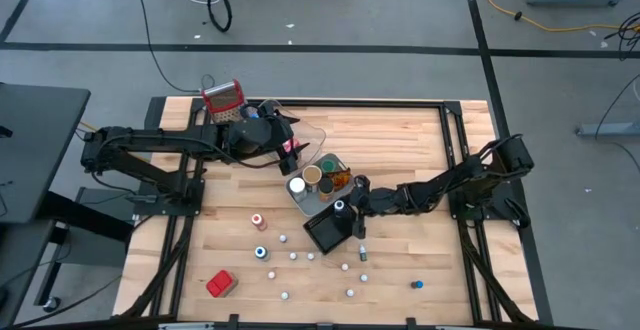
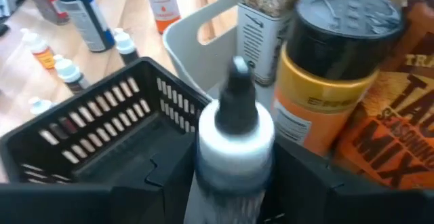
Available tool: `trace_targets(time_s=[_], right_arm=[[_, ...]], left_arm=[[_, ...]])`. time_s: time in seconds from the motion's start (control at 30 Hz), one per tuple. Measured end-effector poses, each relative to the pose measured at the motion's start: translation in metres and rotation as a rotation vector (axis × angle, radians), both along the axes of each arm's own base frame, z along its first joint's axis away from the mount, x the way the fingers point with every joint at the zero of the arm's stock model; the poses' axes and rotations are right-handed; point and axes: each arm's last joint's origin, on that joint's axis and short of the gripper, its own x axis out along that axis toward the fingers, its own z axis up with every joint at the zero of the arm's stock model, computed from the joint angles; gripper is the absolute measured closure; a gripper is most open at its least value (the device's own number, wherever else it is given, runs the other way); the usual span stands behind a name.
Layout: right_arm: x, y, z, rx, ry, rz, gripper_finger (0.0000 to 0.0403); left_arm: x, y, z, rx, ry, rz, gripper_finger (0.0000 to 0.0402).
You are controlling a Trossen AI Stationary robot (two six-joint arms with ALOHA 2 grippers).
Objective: Pick & Place Kitchen Items
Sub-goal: Put the black food coloring bottle into the black bin, then put the orange food coloring bottle into the black bin
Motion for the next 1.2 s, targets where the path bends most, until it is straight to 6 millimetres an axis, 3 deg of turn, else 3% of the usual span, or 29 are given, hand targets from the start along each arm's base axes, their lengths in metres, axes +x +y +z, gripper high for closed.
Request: trace_targets(time_s=[0.4, 0.73, 0.93, 1.2], right_arm=[[0.0, 0.0, 0.001, -0.045, -0.002, 0.025, 0.0195], [-0.002, 0.0, 0.019, -0.09, -0.066, 0.057, 0.0166], [-0.007, -0.002, 0.044, -0.195, -0.145, 0.088, 0.0151], [-0.026, -0.006, 0.088, -0.242, -0.26, 0.095, 0.0163]], left_arm=[[0.0, 0.0, 0.0, 0.0, 0.0, 0.0, 0.0074], [0.0, 0.0, 0.0, 0.0, 0.0, 0.0, 0.0074], [0.0, 0.0, 0.0, 0.0, 0.0, 0.0, 0.0074], [0.0, 0.0, 0.0, -0.012, -0.012, 0.005, 0.0074]])
